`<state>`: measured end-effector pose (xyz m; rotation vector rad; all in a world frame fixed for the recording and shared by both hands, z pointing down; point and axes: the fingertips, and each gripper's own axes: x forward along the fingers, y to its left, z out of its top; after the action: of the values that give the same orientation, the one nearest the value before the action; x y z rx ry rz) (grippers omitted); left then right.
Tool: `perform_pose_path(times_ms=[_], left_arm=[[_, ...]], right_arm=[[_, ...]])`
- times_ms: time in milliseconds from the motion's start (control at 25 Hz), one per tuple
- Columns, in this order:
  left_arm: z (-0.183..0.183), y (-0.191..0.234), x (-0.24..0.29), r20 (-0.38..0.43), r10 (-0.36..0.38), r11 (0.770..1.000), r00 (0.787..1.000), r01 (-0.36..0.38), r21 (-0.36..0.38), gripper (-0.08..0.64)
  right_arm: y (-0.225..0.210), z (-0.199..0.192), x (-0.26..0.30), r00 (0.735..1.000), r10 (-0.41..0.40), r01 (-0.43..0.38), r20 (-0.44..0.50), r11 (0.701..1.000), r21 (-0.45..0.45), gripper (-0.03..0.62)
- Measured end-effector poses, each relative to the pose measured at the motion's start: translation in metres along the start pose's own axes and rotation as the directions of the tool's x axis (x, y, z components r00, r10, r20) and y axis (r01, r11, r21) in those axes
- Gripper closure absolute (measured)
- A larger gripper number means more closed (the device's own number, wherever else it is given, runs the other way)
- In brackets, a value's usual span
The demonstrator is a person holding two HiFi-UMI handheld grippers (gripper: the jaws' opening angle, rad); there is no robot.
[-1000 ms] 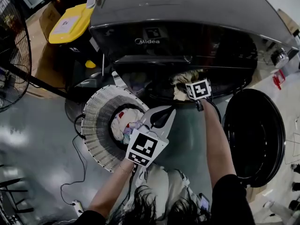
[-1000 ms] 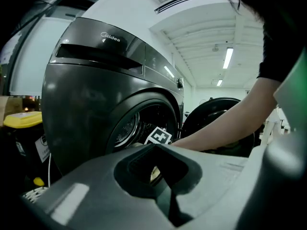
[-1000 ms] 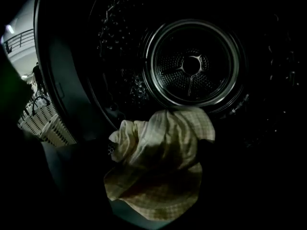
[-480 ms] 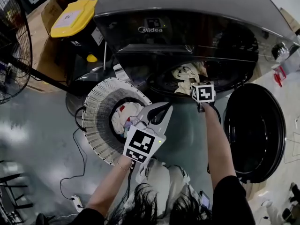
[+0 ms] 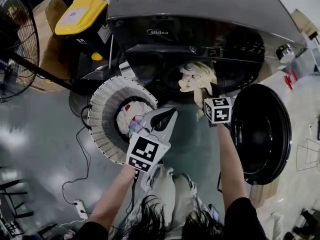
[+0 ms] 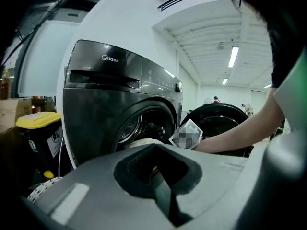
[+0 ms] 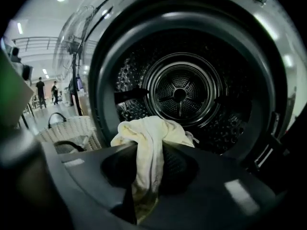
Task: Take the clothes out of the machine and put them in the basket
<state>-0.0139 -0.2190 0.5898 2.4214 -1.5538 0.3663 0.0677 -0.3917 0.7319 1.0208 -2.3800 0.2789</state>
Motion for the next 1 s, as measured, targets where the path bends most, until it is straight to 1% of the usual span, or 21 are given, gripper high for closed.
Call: perform_pose_path(times_ms=[80, 240, 440, 640, 760, 1000], left_arm=[[0.005, -0.004, -0.007, -0.006, 0.007, 1.0, 1.0, -0.007, -0.007, 0.558], [0.019, -0.012, -0.023, -0.019, 0.015, 1.0, 1.0, -0.015, -0.024, 0.558], [0.046, -0.02, -0.045, -0.03, 0.036, 0.998, 0.999, -0.038, -0.042, 0.558], [0.075, -0.019, -0.067, -0.016, 0.076, 0.995, 0.997, -0.077, -0.069, 0.558], [0.091, -0.02, -0.08, -0.007, 0.107, 0.99, 0.994, -0.108, -0.093, 0.558], [0.122, -0.027, -0.115, -0.008, 0.146, 0.981, 0.989, -0.146, -0.128, 0.558]], right_arm=[[0.007, 0.004, -0.012, 1.0, 0.022, -0.022, 0.002, 1.0, 0.012, 0.488], [0.02, 0.014, -0.04, 0.999, 0.042, -0.042, 0.018, 0.999, 0.032, 0.488], [0.036, 0.036, -0.086, 0.997, 0.068, -0.069, 0.036, 0.996, 0.053, 0.489], [0.058, 0.075, -0.133, 0.989, 0.114, -0.12, 0.091, 0.991, 0.061, 0.491], [0.07, 0.096, -0.163, 0.984, 0.138, -0.145, 0.109, 0.988, 0.06, 0.491], [0.098, 0.137, -0.227, 0.972, 0.181, -0.194, 0.148, 0.978, 0.074, 0.491]])
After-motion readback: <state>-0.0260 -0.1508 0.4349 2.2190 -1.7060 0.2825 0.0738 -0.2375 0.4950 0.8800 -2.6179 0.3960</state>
